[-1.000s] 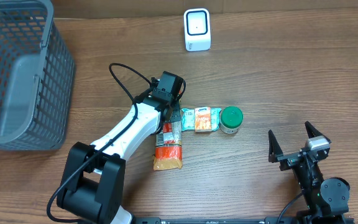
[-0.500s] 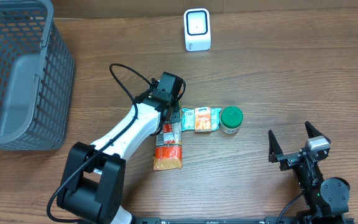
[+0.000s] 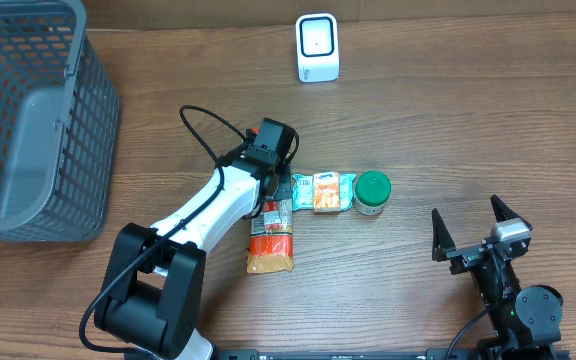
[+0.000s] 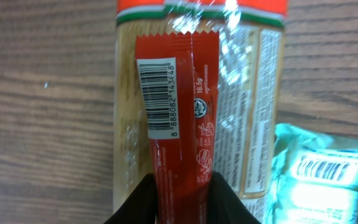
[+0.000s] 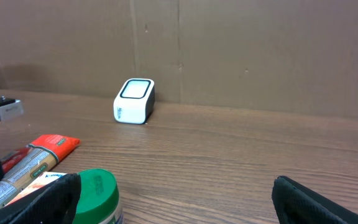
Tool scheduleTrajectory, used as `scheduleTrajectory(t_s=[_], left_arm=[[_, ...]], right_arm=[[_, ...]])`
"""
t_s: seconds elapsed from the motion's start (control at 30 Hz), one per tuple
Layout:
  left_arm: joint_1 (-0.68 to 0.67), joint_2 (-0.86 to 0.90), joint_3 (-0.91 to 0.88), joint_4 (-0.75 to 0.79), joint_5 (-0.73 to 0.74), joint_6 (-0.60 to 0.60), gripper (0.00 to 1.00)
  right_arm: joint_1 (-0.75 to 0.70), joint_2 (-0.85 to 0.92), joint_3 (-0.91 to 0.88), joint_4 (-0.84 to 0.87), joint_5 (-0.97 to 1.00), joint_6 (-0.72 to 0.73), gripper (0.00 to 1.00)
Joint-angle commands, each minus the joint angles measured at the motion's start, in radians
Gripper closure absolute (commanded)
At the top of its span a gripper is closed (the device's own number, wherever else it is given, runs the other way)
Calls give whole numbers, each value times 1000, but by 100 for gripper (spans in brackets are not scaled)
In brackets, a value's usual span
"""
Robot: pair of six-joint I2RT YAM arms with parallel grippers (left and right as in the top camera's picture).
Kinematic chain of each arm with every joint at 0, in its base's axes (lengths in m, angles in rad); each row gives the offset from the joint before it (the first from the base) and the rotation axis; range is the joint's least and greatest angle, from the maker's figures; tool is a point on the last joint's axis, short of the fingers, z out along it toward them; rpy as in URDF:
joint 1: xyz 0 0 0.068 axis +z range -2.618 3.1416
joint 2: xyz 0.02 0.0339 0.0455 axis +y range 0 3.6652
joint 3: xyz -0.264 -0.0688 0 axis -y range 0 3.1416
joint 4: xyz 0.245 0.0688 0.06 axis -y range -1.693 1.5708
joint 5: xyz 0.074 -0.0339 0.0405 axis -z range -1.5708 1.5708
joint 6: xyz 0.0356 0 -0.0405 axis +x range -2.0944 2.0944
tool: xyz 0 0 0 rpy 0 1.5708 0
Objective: Scan the item barcode
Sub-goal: 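Lower the package beside the Kleenex pack with left gripper, then open the left gripper and withdraw it left of the package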
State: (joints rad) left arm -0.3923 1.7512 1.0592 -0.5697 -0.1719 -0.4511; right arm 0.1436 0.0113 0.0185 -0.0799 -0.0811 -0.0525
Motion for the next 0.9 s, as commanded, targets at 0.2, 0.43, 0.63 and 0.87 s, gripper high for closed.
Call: scheduleTrajectory(t_s=[0.2, 0.43, 0.63, 0.87], left_arm=[[1, 16, -6, 29, 8, 93, 75], [1, 8, 19, -16, 8, 93, 48], [4, -34, 114, -106, 4, 93, 38], [114, -68, 212, -208, 4, 93, 34]], right_arm=[[-8, -8, -11, 3, -3, -5, 0], [-8, -8, -11, 3, -3, -5, 0], [-8, -8, -11, 3, -3, -5, 0], [-8, -8, -11, 3, -3, -5, 0]])
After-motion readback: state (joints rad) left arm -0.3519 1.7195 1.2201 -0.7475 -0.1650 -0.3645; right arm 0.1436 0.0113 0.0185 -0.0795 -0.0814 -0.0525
